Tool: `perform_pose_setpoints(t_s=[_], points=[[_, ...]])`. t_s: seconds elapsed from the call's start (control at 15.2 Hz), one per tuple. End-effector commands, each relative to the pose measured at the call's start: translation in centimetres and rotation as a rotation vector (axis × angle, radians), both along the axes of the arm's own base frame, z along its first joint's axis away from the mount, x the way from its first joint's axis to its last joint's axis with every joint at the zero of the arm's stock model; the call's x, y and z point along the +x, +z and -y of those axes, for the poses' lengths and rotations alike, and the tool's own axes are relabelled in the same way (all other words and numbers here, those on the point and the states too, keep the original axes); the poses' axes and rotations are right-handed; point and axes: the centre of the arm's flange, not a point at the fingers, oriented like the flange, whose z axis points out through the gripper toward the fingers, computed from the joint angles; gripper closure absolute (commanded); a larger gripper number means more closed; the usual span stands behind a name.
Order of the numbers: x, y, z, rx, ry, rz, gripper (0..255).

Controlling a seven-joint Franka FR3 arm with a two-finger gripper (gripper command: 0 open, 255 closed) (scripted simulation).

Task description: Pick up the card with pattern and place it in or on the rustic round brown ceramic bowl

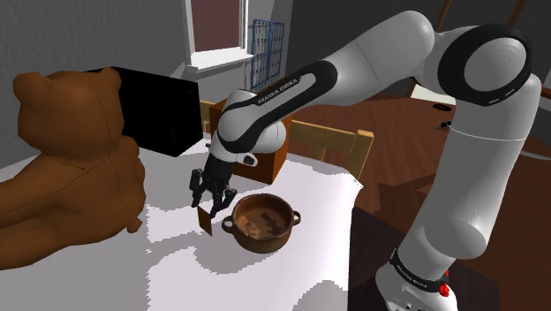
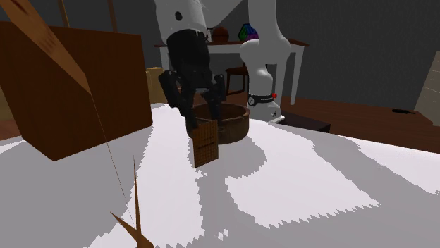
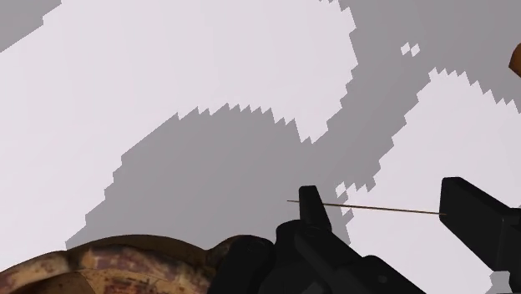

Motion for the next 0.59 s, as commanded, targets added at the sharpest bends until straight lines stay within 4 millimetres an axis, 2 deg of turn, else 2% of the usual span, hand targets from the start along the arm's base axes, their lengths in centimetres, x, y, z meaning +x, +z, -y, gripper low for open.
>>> perform_pose_setpoints(t_s=[0.0,0.53], points=[[0.1,1.2,0.1,0.0,0.0,0.0,255],[0.1,5.4,0.1,0.0,0.0,0.0,255]])
